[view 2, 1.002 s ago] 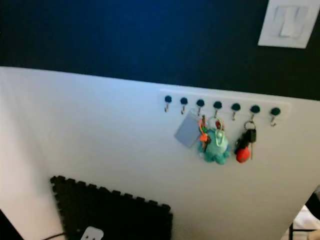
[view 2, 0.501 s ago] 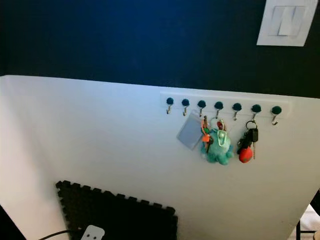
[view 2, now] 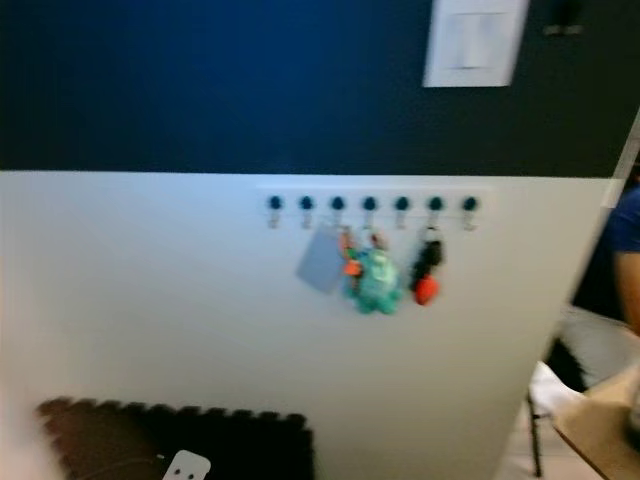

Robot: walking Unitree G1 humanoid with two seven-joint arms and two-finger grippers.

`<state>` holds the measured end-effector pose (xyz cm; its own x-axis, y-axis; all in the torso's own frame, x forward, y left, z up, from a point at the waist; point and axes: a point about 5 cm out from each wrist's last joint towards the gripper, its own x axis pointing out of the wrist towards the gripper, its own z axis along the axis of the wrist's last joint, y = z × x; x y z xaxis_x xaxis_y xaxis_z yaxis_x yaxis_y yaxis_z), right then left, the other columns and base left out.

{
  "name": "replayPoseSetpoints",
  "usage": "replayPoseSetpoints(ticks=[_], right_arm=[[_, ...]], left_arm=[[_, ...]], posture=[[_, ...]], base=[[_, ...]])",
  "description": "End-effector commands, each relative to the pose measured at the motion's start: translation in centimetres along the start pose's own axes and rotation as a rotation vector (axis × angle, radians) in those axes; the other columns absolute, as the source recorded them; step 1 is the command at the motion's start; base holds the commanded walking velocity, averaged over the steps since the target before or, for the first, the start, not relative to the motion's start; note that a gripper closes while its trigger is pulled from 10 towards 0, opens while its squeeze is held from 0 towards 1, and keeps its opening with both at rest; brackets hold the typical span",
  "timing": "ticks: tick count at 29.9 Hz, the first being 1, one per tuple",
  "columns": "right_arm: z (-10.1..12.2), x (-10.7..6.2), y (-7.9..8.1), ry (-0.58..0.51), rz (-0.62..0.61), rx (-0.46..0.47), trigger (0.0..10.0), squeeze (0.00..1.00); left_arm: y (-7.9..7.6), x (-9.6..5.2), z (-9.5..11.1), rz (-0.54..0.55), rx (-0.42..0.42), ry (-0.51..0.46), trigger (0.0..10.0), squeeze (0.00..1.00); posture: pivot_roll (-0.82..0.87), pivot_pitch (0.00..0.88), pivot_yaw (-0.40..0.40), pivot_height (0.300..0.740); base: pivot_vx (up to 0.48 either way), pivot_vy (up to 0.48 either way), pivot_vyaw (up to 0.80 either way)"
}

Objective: Hang keys on a hook

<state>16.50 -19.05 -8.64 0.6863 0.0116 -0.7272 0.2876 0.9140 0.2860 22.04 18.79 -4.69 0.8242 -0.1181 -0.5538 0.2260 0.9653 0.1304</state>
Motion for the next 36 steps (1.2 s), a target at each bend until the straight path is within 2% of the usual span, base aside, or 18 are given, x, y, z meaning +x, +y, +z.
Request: replayPoseSetpoints(ticks=[1,10,30,36], right_arm=[[-0.08,-0.01,0.12,-0.005,-0.001,0.009,10.0,0.0],[-0.03,-0.01,0.05,-0.006,0.0,0.005,10.0,0.0],[-0.04,-0.04,-0.06,-0.003,-0.002,0.003,10.0,0.0],[-0.04,-0.07,-0.17,-0.001,-0.002,-0.001,10.0,0.0]], left_arm=[[-0.01,0.07,0.1,-0.004,0.015,-0.002,10.0,0.0],[0.02,0.02,0.05,0.007,0.005,-0.006,10.0,0.0],[-0.05,-0.1,-0.08,-0.013,0.002,-0.013,10.0,0.0],[-0.36,-0.11,-0.09,-0.029,-0.005,-0.017,10.0,0.0]], posture=[[0.06,0.0,0.027,0.74],[0.06,0.0,0.022,0.74],[0.06,0.0,0.019,0.74],[0.06,0.0,0.016,0.74]], base=[[0.0,0.0,-0.79],[0.0,0.0,-0.78],[0.0,0.0,0.0],[0.0,-0.342,0.0]])
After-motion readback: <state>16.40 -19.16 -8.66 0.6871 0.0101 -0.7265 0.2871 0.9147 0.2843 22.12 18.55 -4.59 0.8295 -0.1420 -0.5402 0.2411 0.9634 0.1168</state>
